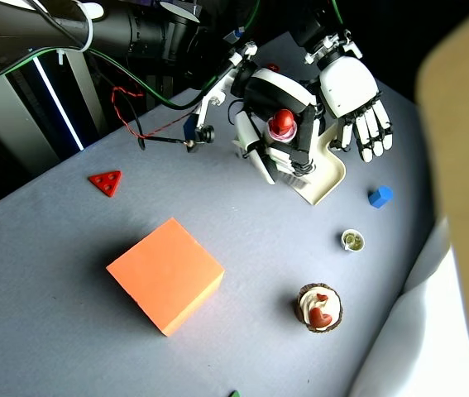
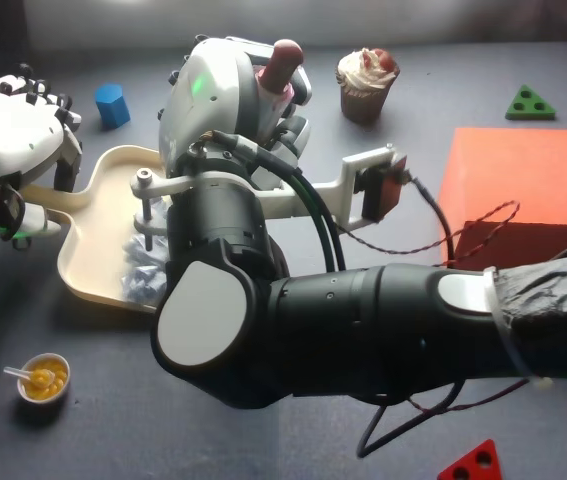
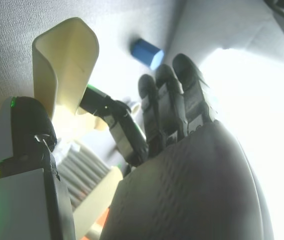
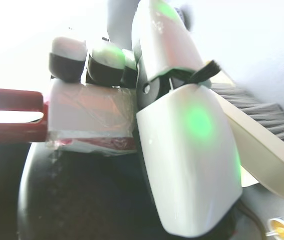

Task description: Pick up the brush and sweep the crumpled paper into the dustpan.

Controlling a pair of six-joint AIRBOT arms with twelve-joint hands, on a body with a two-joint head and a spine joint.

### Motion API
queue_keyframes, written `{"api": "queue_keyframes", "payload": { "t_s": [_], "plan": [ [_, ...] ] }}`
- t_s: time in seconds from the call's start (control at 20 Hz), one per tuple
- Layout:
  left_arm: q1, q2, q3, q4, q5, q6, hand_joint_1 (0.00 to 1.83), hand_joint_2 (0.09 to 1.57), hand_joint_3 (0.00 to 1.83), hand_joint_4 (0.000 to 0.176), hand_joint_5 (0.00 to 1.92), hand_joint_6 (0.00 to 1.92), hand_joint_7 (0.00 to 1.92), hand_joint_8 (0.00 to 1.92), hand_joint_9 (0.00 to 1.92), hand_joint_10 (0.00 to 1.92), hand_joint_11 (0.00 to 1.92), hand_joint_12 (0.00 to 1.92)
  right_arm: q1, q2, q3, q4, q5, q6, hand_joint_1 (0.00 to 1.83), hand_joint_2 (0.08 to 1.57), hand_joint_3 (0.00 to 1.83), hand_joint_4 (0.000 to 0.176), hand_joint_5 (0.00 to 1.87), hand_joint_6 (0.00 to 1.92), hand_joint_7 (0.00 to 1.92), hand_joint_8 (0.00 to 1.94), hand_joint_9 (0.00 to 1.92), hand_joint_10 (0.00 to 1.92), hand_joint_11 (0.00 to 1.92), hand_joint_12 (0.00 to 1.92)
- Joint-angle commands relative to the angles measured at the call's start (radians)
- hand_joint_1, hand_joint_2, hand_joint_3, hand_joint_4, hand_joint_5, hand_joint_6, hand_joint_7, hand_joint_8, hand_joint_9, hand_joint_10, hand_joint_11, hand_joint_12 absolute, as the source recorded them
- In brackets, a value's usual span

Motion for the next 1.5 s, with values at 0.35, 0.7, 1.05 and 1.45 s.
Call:
{"api": "queue_keyframes", "payload": {
  "t_s": [0.35,0.7,1.05,1.45],
  "plan": [
    [0.001,0.013,0.002,0.015,-0.111,0.001,1.09,1.10,0.00,0.000,1.01,0.93,0.30,0.00,0.20,0.00,0.00,0.40,0.001,0.031,-0.002,-0.181,-0.128,0.145,1.52,1.19,0.00,0.173,0.96,1.92,0.97,1.94,1.11,1.92,1.18,1.92],
    [0.001,0.015,0.002,0.013,-0.111,0.001,1.09,1.10,0.00,0.007,1.03,0.90,0.31,0.01,0.20,0.01,0.01,0.40,0.016,0.138,-0.105,-0.114,-0.044,-0.006,1.50,1.20,0.00,0.167,0.99,1.92,0.99,1.94,1.12,1.92,1.18,1.92],
    [0.001,0.015,0.000,0.012,-0.116,0.001,1.09,1.11,0.00,0.002,1.00,0.94,0.32,0.00,0.23,0.00,0.00,0.45,0.012,0.067,-0.048,-0.094,-0.030,0.007,1.50,1.20,0.00,0.159,0.99,1.92,0.99,1.94,1.12,1.92,1.18,1.92],
    [0.001,0.015,-0.003,0.012,-0.119,0.001,1.07,1.10,0.00,0.069,1.01,0.93,0.31,0.00,0.19,0.00,0.01,0.37,0.012,0.010,-0.012,-0.125,-0.049,0.209,1.44,1.19,0.00,0.153,1.01,1.92,1.05,1.94,1.17,1.92,1.05,1.92]
  ]
}}
